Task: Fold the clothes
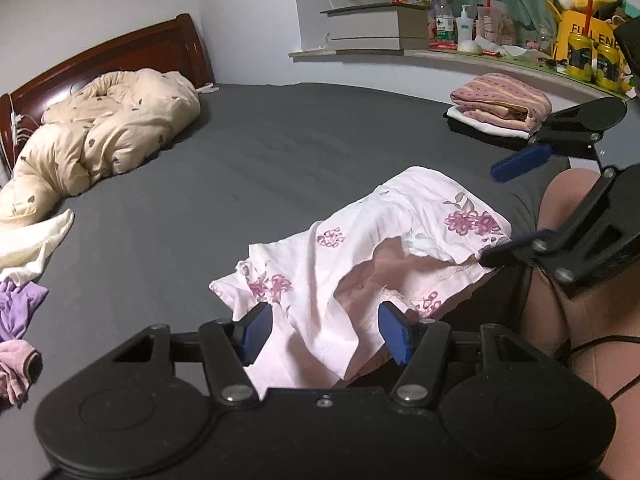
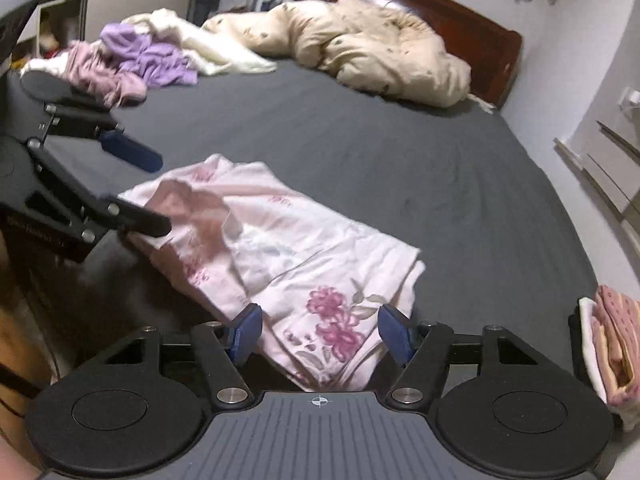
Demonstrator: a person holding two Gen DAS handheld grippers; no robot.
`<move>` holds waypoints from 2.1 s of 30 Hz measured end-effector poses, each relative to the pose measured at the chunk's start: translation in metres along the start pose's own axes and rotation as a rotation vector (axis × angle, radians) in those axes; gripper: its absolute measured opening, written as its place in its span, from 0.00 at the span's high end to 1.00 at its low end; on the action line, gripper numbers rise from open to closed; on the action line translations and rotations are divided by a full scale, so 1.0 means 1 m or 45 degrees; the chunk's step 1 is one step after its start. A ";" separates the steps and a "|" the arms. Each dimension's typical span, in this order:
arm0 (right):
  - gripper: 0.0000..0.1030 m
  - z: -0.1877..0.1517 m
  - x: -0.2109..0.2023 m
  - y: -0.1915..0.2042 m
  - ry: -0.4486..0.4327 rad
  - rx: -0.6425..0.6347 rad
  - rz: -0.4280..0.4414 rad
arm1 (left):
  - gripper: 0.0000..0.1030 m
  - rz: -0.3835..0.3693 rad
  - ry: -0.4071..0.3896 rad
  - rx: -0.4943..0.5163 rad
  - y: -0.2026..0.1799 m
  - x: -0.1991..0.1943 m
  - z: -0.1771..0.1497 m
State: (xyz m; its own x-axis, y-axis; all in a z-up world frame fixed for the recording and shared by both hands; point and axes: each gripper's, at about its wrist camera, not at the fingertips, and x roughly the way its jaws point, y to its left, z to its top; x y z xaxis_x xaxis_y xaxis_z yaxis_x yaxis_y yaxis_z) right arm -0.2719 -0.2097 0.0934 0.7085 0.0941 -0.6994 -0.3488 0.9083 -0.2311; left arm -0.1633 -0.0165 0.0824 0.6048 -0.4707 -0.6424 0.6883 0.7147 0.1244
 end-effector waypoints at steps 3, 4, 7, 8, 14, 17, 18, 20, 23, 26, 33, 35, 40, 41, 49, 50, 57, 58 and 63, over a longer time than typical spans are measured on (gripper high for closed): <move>0.36 -0.001 0.005 0.009 0.008 -0.088 -0.010 | 0.48 0.014 0.014 0.016 -0.002 0.003 0.000; 0.37 -0.002 0.007 0.013 0.009 -0.131 -0.014 | 0.49 0.019 0.019 0.021 -0.002 0.003 0.000; 0.61 -0.005 0.014 0.026 0.029 -0.262 -0.099 | 0.52 0.031 0.017 0.050 -0.003 0.004 -0.001; 0.61 -0.007 0.015 0.030 0.028 -0.307 -0.129 | 0.53 0.035 0.016 0.059 -0.004 0.004 -0.001; 0.71 -0.015 0.018 0.039 0.015 -0.461 -0.177 | 0.60 0.046 0.016 0.087 -0.007 0.002 -0.004; 0.92 -0.018 0.017 0.034 0.013 -0.472 -0.213 | 0.68 0.042 0.022 0.085 -0.002 0.003 -0.005; 0.96 -0.019 0.017 0.031 0.017 -0.470 -0.224 | 0.72 0.040 0.025 0.083 -0.001 0.004 -0.006; 0.97 -0.021 0.018 0.022 0.020 -0.453 -0.223 | 0.75 0.034 0.031 0.076 0.001 0.004 -0.007; 0.98 -0.021 0.013 0.009 0.001 -0.412 -0.220 | 0.87 0.027 0.047 0.090 0.003 0.006 -0.009; 0.98 -0.019 0.003 0.000 -0.011 -0.384 -0.239 | 0.90 0.022 0.025 0.141 0.002 0.003 -0.010; 0.98 -0.030 -0.007 0.010 0.088 -0.350 -0.073 | 0.91 0.058 0.081 0.232 0.004 0.001 -0.020; 0.98 -0.034 -0.007 0.013 0.117 -0.341 -0.058 | 0.91 0.065 0.126 0.230 0.010 0.005 -0.027; 0.97 -0.024 -0.018 -0.009 0.071 -0.139 -0.065 | 0.89 -0.149 0.109 0.070 0.022 -0.013 -0.024; 0.97 -0.019 -0.020 -0.019 0.053 -0.066 -0.049 | 0.84 -0.192 0.103 0.029 0.026 -0.017 -0.023; 0.97 0.020 -0.008 -0.078 -0.048 0.351 0.095 | 0.47 -0.172 0.022 -0.208 0.067 -0.011 0.009; 0.97 0.022 -0.002 -0.083 -0.037 0.379 0.103 | 0.41 -0.171 0.016 -0.223 0.070 -0.005 0.014; 0.70 0.034 0.034 -0.102 -0.002 0.567 0.132 | 0.44 -0.153 0.081 -0.527 0.100 0.059 0.037; 0.56 0.035 0.036 -0.104 -0.008 0.584 0.135 | 0.46 -0.139 0.088 -0.557 0.103 0.068 0.039; 0.25 0.039 0.047 -0.109 -0.028 0.610 0.103 | 0.69 -0.119 0.144 -0.629 0.107 0.096 0.039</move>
State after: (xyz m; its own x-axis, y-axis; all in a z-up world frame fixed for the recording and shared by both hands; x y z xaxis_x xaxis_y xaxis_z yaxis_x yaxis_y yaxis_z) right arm -0.1771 -0.2880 0.1121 0.7055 0.1761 -0.6865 -0.0850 0.9827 0.1647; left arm -0.0154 -0.0053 0.0636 0.4837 -0.5046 -0.7151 0.4494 0.8443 -0.2918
